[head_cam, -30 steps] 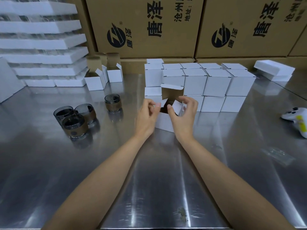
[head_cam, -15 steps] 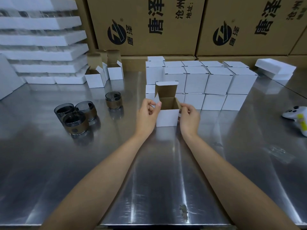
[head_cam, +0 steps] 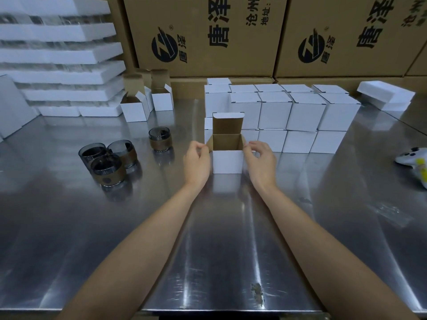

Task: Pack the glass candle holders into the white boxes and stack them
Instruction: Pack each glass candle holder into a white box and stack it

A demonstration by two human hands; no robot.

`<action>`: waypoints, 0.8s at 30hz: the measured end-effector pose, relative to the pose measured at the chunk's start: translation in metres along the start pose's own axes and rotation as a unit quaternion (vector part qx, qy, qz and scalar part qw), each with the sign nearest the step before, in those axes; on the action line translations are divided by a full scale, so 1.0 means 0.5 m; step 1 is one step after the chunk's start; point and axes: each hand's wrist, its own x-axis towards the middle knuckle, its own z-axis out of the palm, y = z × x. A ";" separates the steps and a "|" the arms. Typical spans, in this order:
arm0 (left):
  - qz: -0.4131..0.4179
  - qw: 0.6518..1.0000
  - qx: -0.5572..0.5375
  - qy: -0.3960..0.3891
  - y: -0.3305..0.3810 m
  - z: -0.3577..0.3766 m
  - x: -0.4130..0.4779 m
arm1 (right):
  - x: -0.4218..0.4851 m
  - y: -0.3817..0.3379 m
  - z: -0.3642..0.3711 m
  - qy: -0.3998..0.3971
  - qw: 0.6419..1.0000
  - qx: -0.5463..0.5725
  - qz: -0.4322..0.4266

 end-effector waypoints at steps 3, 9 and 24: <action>0.009 0.999 0.037 -0.013 -0.003 -0.002 0.002 | -0.001 -0.004 -0.001 -0.003 1.000 0.027 -0.007; 0.012 0.997 0.074 -0.036 -0.003 -0.014 0.014 | 0.000 -0.017 -0.004 -0.079 0.993 0.072 -0.055; 0.215 0.968 0.125 -0.034 -0.030 -0.049 0.022 | 0.032 0.013 -0.017 -0.257 0.944 -0.049 -0.201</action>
